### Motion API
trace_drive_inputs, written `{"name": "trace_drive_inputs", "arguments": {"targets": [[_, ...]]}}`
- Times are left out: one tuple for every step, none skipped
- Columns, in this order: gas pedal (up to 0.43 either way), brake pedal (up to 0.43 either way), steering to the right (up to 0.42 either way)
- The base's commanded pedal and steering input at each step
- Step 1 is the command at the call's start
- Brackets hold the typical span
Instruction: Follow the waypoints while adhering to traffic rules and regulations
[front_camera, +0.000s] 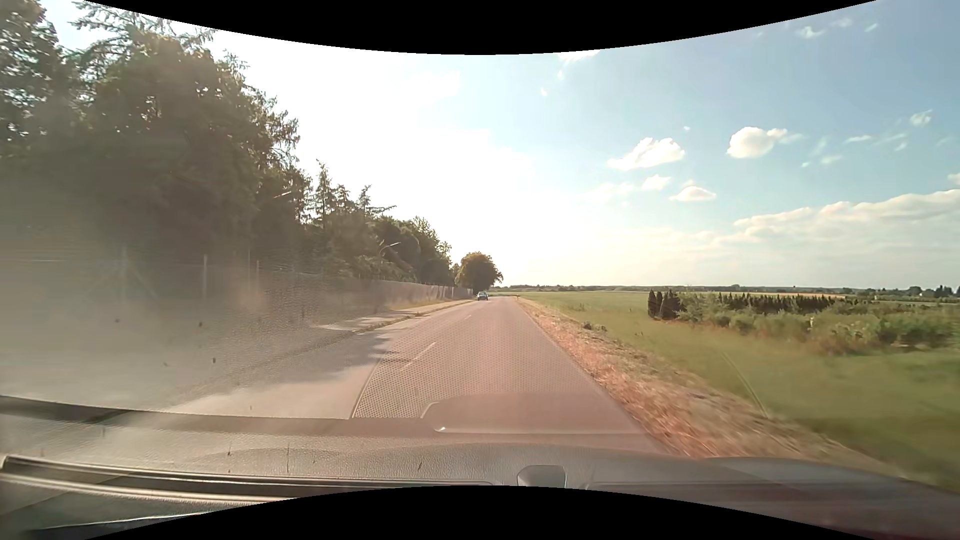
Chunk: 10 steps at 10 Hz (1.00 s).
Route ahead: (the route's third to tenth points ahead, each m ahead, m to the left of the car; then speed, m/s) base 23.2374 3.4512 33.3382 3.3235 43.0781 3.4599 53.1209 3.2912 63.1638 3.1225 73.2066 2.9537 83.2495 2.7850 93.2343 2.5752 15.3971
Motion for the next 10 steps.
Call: {"name": "trace_drive_inputs", "arguments": {"targets": [[0.079,0.006,-0.002],[0.079,0.006,-0.002],[0.079,0.006,-0.001],[0.059,0.006,-0.002],[0.059,0.006,-0.001],[0.059,0.006,-0.001],[0.059,0.006,-0.001],[0.059,0.006,-0.001],[0.059,0.006,-0.001],[0.059,0.006,-0.002]]}}
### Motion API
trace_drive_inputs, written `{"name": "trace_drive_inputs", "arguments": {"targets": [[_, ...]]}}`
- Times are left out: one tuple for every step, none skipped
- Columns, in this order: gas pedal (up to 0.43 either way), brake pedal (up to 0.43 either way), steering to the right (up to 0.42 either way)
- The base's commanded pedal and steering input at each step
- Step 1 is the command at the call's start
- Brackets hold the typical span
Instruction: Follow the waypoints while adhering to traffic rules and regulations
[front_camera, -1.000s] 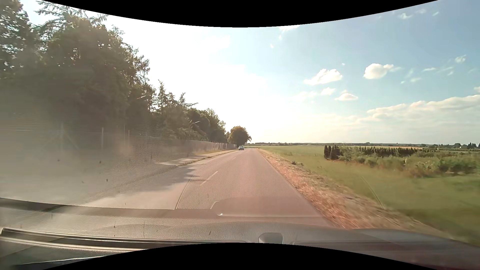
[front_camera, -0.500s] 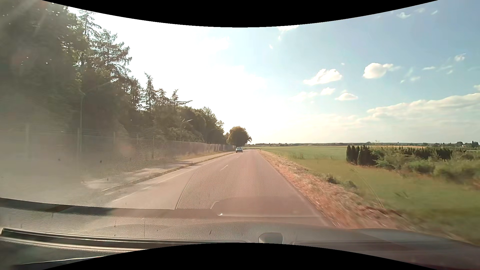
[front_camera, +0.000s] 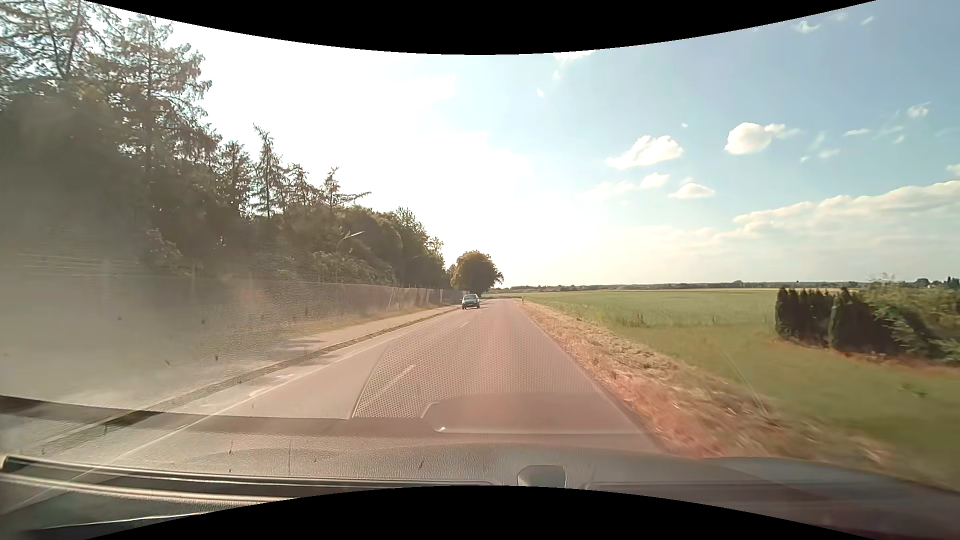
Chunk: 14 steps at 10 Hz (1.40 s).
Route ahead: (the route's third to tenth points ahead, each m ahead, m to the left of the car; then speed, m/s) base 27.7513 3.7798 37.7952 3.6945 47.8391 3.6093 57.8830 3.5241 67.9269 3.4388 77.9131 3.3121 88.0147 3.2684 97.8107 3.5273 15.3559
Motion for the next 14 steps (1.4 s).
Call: {"name": "trace_drive_inputs", "arguments": {"targets": [[0.059,0.006,-0.003],[0.059,0.006,-0.003],[0.059,0.006,-0.003],[0.059,0.006,-0.003],[0.059,0.006,-0.002],[0.059,0.006,-0.002],[0.059,0.006,-0.003],[0.059,0.006,-0.003],[0.059,0.006,-0.003],[0.059,0.006,-0.002],[0.059,0.006,-0.002],[0.059,0.006,-0.002],[0.059,0.006,-0.002],[0.059,0.006,-0.003]]}}
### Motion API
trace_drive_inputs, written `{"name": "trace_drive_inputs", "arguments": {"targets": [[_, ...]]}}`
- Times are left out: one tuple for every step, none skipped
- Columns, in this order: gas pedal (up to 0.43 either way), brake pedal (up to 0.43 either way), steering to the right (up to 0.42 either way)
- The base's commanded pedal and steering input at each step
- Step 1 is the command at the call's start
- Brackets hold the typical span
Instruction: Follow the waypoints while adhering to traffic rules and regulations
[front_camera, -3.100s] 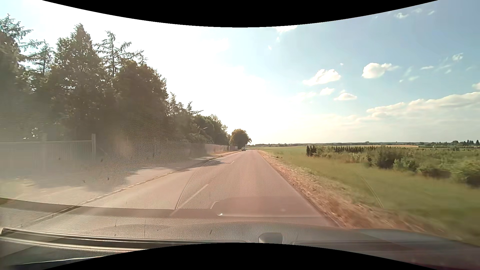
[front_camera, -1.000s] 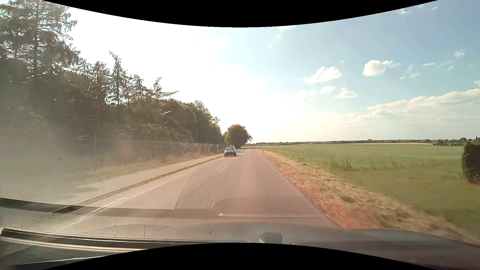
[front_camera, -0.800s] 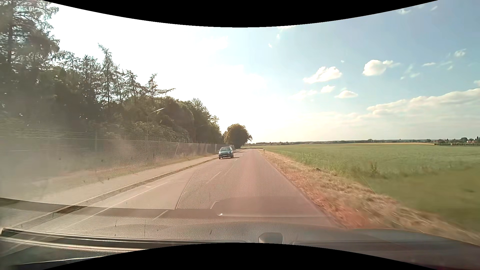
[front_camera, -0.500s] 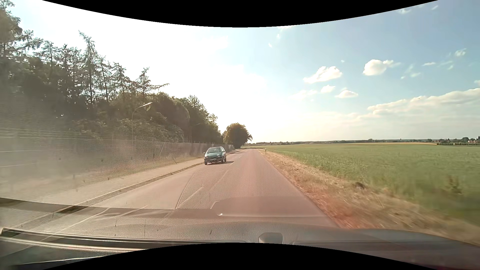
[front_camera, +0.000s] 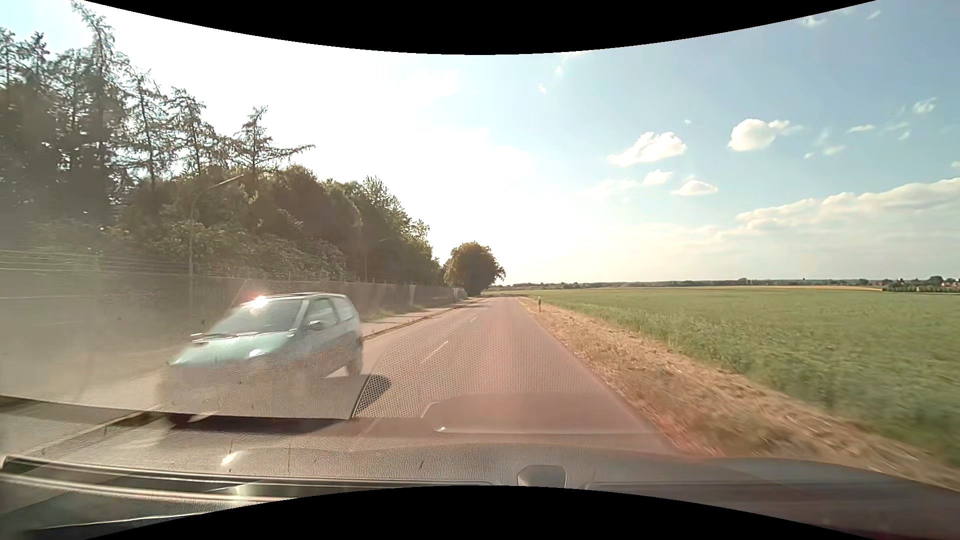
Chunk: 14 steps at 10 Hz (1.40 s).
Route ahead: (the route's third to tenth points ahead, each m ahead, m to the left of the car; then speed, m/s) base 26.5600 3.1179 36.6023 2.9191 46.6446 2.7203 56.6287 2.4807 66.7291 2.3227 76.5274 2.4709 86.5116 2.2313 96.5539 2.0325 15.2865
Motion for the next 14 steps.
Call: {"name": "trace_drive_inputs", "arguments": {"targets": [[0.059,0.006,-0.003],[0.059,0.006,-0.002],[0.059,0.006,-0.003],[0.059,0.006,-0.002],[0.059,0.006,-0.001],[0.059,0.006,-0.002],[0.059,0.006,-0.001],[0.059,0.006,-0.001],[0.059,0.006,-0.001],[0.059,0.006,-0.001],[0.059,0.006,-0.001],[0.059,0.006,-0.001],[0.059,0.006,-0.001],[0.059,0.006,0.000]]}}
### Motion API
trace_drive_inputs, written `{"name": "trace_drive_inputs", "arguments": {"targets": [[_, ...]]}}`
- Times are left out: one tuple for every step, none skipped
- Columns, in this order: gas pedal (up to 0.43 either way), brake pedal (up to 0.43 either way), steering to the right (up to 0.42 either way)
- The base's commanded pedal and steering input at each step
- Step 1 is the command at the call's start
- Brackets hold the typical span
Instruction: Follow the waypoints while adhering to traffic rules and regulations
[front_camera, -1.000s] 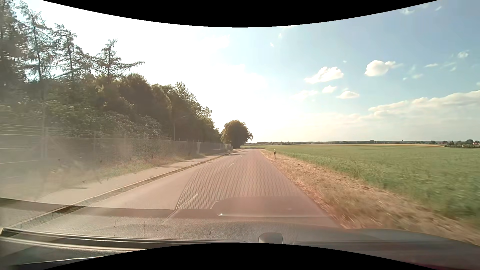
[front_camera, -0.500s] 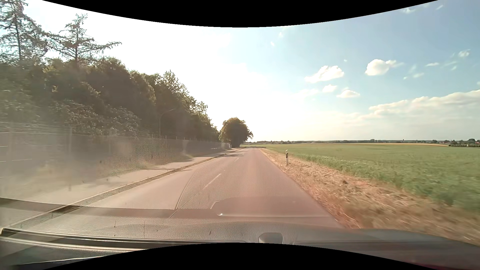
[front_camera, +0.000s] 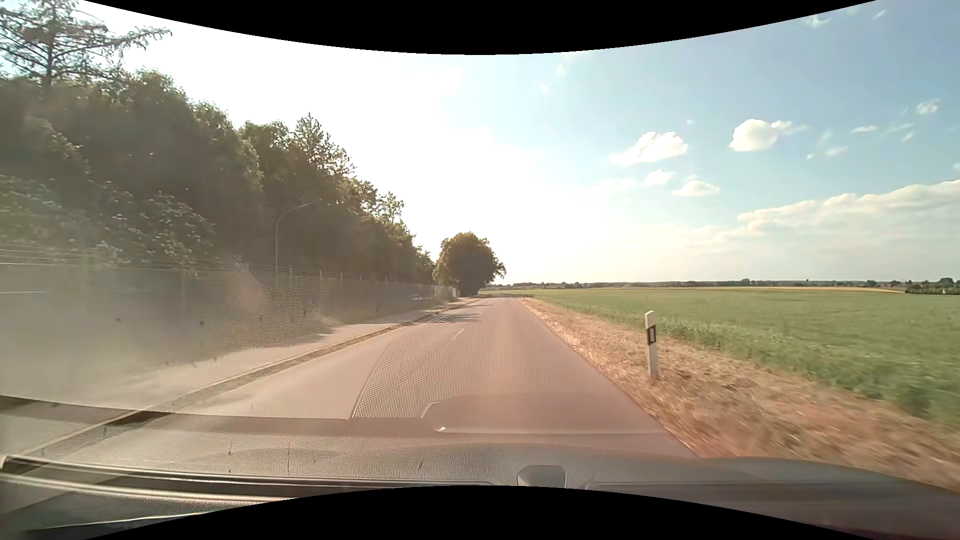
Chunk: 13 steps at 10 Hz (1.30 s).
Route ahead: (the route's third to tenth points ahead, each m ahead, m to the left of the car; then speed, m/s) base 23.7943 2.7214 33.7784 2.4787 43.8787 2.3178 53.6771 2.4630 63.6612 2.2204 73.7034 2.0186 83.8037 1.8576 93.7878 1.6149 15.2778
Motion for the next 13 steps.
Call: {"name": "trace_drive_inputs", "arguments": {"targets": [[0.059,0.006,0.000],[0.059,0.006,0.000],[0.059,0.006,0.000],[0.059,0.006,0.000],[0.059,0.006,0.001],[0.059,0.006,0.000],[0.059,0.006,0.000],[0.059,0.006,0.000],[0.059,0.006,0.000],[0.059,0.006,0.000],[0.059,0.006,0.000],[0.059,0.006,0.000],[0.059,0.006,0.000]]}}
